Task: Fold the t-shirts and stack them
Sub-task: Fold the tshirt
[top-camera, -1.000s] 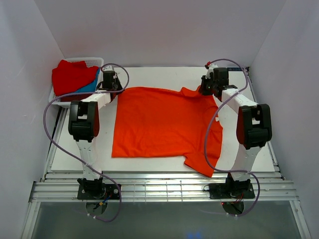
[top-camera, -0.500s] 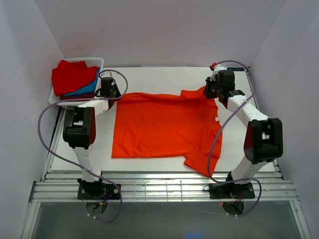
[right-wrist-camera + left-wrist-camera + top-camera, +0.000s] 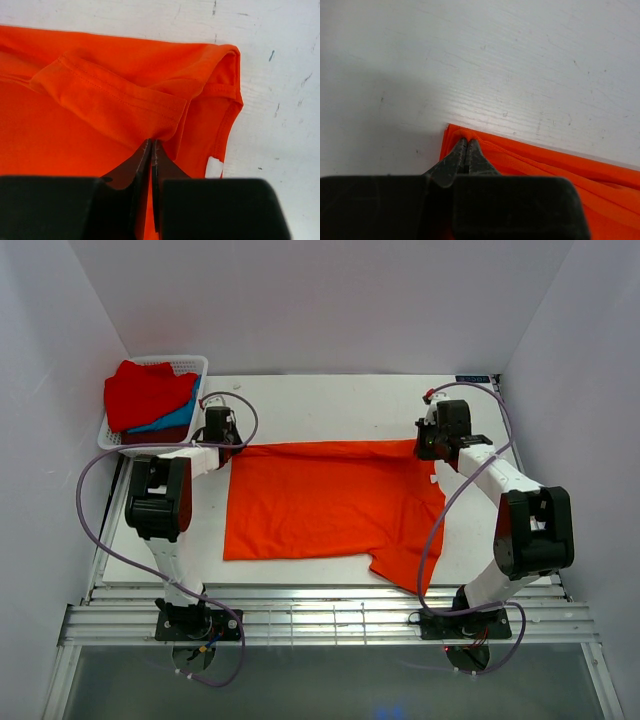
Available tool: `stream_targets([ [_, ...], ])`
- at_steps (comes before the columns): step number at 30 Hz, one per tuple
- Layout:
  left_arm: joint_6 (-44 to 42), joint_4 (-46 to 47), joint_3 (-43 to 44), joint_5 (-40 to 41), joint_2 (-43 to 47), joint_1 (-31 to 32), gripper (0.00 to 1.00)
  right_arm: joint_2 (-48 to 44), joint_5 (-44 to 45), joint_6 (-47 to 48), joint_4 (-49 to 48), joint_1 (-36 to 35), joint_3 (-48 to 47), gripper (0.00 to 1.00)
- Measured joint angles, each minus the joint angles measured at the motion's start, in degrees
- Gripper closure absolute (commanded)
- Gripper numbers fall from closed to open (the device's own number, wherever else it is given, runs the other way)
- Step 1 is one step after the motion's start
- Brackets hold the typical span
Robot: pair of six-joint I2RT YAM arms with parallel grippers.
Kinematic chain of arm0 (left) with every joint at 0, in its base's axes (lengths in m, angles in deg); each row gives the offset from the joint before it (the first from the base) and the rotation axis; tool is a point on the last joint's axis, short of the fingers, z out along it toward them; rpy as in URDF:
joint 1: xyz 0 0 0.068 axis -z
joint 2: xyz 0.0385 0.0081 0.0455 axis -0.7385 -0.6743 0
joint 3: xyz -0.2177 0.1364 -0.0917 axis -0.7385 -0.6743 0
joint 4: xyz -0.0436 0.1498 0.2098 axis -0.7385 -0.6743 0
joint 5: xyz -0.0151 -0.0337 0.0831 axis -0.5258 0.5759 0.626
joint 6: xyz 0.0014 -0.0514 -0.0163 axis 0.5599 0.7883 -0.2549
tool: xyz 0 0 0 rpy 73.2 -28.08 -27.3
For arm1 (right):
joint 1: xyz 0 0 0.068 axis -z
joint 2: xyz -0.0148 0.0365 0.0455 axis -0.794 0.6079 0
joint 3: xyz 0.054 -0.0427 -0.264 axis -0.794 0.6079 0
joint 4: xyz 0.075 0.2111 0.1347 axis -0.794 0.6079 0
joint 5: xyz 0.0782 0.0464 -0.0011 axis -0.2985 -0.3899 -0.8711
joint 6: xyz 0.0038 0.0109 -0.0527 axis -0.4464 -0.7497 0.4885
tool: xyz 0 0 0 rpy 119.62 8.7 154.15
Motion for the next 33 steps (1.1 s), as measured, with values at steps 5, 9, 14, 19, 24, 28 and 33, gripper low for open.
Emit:
stream_targets([
  [5,-0.26,-0.2,-0.74,1.53,0.26,0.96,0.95,-1.68,1.42,-0.15,1.05,-0.02,0.98,0.92],
  [9,-0.68,-0.61,-1.05,3.02,0.48,1.81,0.78,-1.81,3.17,-0.24,1.7,-0.04,0.98,0.92],
  [14,-0.17,-2.08,-3.85,8.61,3.02,3.72,0.66,-1.55,5.31,-0.5,3.69,-0.04,0.98,0.92],
  [19,1.27,-3.37,-6.25,16.48,8.81,6.45,0.68,0.35,7.34,-1.46,5.07,-0.04,0.98,0.87],
  [24,2.6,-2.99,-4.28,20.44,10.23,8.33,0.9,2.32,10.14,-2.51,7.39,-0.04,1.01,0.73],
  [28,2.29,-3.08,1.31,20.83,6.91,9.22,1.0,2.34,11.65,-3.02,7.69,-0.04,1.01,0.71],
  [33,2.14,-3.3,8.33,19.74,0.11,9.7,1.0,2.27,10.73,-2.95,7.43,-0.04,0.87,0.71],
])
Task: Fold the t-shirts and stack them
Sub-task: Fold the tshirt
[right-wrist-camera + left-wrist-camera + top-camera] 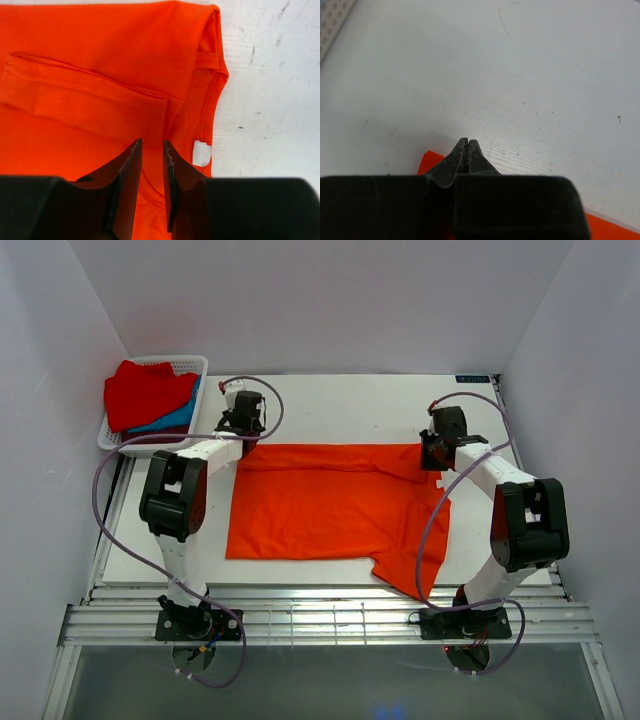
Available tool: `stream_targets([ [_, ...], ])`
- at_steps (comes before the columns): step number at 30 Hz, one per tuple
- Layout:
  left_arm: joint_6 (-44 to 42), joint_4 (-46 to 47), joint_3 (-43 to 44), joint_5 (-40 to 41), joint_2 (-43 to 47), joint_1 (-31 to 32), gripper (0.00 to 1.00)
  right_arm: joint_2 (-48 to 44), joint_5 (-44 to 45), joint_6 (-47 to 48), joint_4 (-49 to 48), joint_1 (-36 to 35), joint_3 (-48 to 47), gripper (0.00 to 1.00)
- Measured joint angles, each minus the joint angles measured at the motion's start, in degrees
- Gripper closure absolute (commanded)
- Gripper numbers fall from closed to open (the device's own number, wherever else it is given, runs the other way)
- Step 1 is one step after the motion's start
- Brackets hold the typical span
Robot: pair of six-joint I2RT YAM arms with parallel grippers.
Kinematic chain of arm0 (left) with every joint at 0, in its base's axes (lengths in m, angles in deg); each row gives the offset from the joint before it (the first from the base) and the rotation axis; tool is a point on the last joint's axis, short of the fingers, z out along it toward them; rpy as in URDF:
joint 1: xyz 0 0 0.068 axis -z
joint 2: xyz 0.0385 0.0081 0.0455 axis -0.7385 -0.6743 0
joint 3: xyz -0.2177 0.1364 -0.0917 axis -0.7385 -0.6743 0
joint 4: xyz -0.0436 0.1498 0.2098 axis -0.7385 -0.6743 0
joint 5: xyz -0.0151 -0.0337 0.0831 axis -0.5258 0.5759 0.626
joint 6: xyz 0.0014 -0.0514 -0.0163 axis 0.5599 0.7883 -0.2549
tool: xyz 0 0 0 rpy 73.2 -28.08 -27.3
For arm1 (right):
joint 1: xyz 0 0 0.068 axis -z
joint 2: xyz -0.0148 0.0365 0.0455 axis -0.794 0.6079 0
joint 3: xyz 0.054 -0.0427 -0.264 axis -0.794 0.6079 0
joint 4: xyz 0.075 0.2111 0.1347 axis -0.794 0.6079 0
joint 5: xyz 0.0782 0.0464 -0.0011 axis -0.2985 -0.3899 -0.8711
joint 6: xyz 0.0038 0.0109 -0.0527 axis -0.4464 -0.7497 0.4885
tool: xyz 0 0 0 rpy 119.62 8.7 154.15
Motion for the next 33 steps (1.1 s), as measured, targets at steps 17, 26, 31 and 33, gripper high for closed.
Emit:
stream_targets([
  [17,2.84,-3.89,-1.44,-3.93,-5.95,3.13,1.0,9.99,-7.8,-0.2,-2.89,-0.07,-5.33,0.71],
  [26,3.52,-2.43,-2.4,-3.67,-5.88,3.13,1.0,10.86,-8.61,0.63,-4.28,-0.07,-7.41,0.71],
  [31,4.04,-1.11,-3.3,-3.43,-5.7,3.13,1.0,11.08,-12.92,0.57,-6.45,-0.07,-9.22,0.66],
  [33,4.31,-0.79,-3.56,-3.37,-5.66,3.13,1.0,12.04,-15.41,0.35,-6.95,-0.04,-10.47,0.64],
])
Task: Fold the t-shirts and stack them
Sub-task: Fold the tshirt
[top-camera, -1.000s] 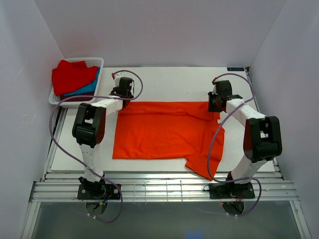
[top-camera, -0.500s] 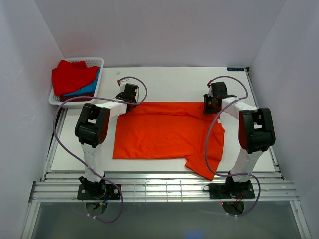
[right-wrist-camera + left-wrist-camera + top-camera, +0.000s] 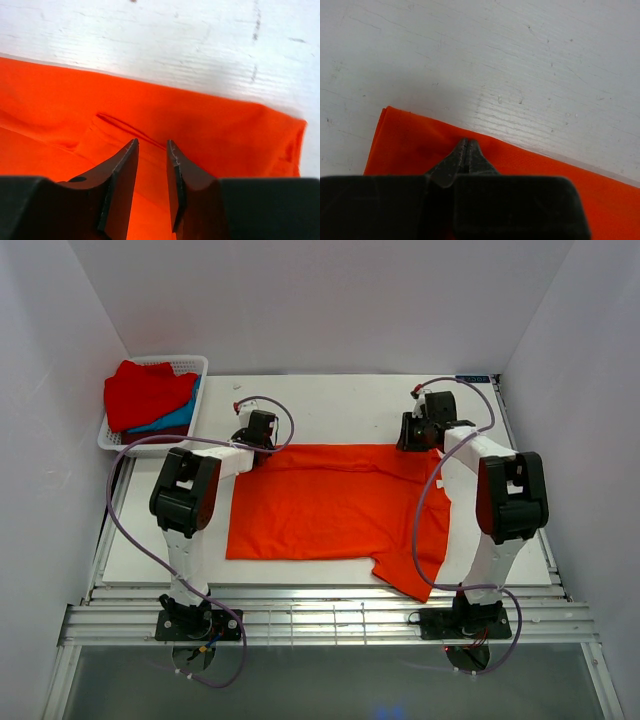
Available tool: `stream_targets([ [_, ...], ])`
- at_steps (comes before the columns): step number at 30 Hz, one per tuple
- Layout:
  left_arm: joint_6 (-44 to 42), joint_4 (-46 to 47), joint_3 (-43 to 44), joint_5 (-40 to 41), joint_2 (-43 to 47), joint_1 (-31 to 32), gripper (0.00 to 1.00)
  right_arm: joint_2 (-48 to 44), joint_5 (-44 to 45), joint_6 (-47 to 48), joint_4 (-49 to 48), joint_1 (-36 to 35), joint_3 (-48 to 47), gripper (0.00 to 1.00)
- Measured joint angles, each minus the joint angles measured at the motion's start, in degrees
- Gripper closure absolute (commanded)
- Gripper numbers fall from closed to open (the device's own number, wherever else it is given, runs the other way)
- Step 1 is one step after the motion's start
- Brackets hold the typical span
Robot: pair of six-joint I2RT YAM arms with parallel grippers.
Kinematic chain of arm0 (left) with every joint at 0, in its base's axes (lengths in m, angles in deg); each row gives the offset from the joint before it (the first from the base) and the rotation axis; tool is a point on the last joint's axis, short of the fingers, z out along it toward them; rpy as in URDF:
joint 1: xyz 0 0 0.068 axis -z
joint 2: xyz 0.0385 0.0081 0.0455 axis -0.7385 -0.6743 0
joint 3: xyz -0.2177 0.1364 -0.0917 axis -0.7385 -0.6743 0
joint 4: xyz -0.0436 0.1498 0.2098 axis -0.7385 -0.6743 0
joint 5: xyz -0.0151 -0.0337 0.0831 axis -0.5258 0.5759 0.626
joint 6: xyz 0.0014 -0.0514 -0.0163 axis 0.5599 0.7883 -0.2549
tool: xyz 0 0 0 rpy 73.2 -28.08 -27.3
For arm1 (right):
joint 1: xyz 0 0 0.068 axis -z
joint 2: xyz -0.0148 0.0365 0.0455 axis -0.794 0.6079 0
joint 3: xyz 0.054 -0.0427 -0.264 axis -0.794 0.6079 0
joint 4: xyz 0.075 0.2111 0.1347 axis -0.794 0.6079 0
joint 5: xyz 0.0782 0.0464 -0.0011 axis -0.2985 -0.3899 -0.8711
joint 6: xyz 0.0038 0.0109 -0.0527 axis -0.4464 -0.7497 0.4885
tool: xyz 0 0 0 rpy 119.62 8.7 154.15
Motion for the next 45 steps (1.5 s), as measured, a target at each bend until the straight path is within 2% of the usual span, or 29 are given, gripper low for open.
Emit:
stream_targets([
  [6,0.46,0.92,-0.59,0.39,0.13,0.04,1.0,4.57,-7.1,-0.68,-1.55,-0.22,-3.21,0.58],
  [9,0.57,0.92,-0.61,0.52,0.13,0.04,0.9,6.32,-9.66,-0.81,-1.46,-0.79,-3.65,0.57],
  [13,0.9,0.87,-0.63,0.96,0.15,0.04,0.87,8.0,-11.15,-0.85,-1.44,-2.12,-4.72,0.57],
  [27,0.85,-0.44,-0.33,2.91,0.15,0.07,0.88,8.11,-12.24,-0.63,-1.25,-4.37,-4.9,0.59],
  [31,0.87,-0.46,-0.33,2.95,0.15,0.07,0.88,8.24,-12.17,-0.35,-0.96,-4.59,-4.9,0.63],
  [34,0.87,-0.46,-0.31,2.95,0.15,0.07,0.88,9.09,-11.91,0.04,-0.85,-4.74,-4.92,0.75],
  [36,0.87,-0.46,-0.31,2.97,0.15,0.07,0.88,10.01,-11.87,0.26,-0.42,-4.9,-5.05,0.77],
  [41,0.85,-0.59,-0.33,3.37,0.15,0.07,0.88,11.32,-11.91,0.76,-0.17,-5.09,-6.4,0.92],
  [45,0.83,-0.61,-0.33,3.43,0.17,0.07,0.88,11.13,-10.91,0.98,-0.15,-5.42,-6.29,0.92],
])
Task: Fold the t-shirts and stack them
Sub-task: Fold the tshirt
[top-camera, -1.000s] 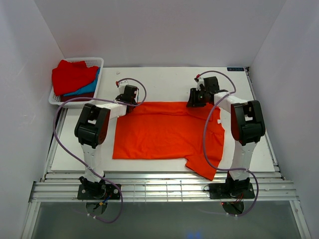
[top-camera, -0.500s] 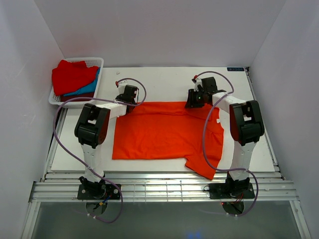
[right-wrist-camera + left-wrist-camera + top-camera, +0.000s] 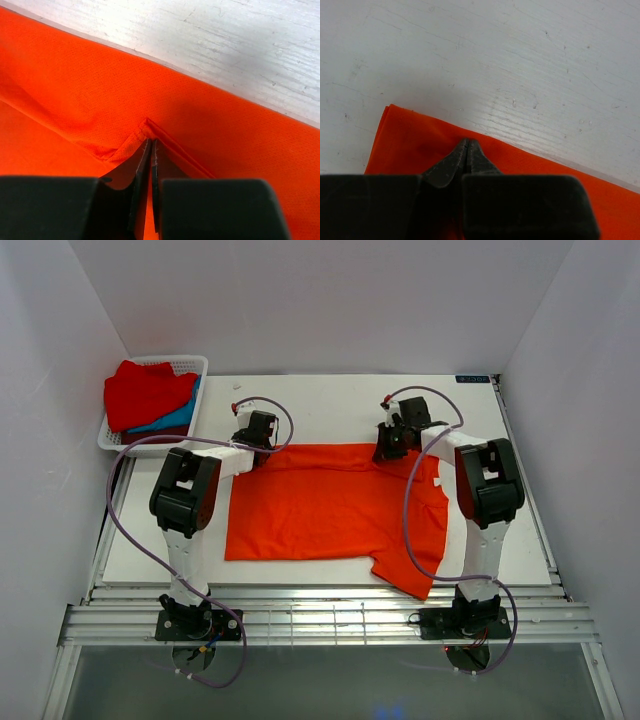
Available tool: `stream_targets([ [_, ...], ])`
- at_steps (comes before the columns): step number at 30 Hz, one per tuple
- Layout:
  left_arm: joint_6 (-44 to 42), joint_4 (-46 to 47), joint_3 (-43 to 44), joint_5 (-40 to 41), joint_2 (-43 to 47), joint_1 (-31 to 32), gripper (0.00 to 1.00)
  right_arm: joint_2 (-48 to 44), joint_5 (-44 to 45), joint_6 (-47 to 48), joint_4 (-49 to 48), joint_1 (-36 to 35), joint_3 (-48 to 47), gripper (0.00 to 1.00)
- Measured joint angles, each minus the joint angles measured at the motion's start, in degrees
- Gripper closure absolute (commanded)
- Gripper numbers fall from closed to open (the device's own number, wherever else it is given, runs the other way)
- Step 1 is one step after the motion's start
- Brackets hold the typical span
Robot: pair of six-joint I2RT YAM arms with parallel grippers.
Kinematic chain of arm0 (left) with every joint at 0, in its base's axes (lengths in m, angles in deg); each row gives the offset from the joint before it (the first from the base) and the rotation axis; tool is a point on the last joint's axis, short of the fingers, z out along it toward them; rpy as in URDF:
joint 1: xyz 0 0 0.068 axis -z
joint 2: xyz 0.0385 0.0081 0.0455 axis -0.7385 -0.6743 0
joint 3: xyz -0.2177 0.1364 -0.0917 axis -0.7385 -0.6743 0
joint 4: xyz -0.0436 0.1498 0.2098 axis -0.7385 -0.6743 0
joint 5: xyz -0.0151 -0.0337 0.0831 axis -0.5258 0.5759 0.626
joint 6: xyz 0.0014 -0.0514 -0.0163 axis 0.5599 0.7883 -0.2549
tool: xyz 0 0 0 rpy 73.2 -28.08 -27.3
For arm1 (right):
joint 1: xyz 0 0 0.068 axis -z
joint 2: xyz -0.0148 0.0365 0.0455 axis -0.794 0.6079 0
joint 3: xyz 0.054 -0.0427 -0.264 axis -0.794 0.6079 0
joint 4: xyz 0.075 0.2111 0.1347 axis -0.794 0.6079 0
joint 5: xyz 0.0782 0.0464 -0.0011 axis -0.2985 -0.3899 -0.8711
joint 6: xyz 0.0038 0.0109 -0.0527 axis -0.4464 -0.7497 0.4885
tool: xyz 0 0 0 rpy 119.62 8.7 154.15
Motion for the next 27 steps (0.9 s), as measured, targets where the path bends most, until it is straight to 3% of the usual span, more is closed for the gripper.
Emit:
stream_targets([
  [13,-0.02,-0.42,0.15,-0.02,0.0,-0.02,0.89,-16.17,8.87,0.2,0.46,-6.36,10.8,0.92],
  [21,-0.04,-0.44,0.17,-0.02,0.0,-0.02,0.9,-18.21,12.35,-0.76,1.03,-8.92,17.0,0.92],
  [23,-0.09,-0.48,0.22,-0.02,0.0,-0.02,0.9,-18.21,12.7,-1.42,2.19,-9.4,18.58,0.8],
  [27,-0.17,-0.68,0.33,-0.02,0.0,-0.02,0.9,-18.67,14.49,-1.73,4.63,-10.19,19.74,0.69],
])
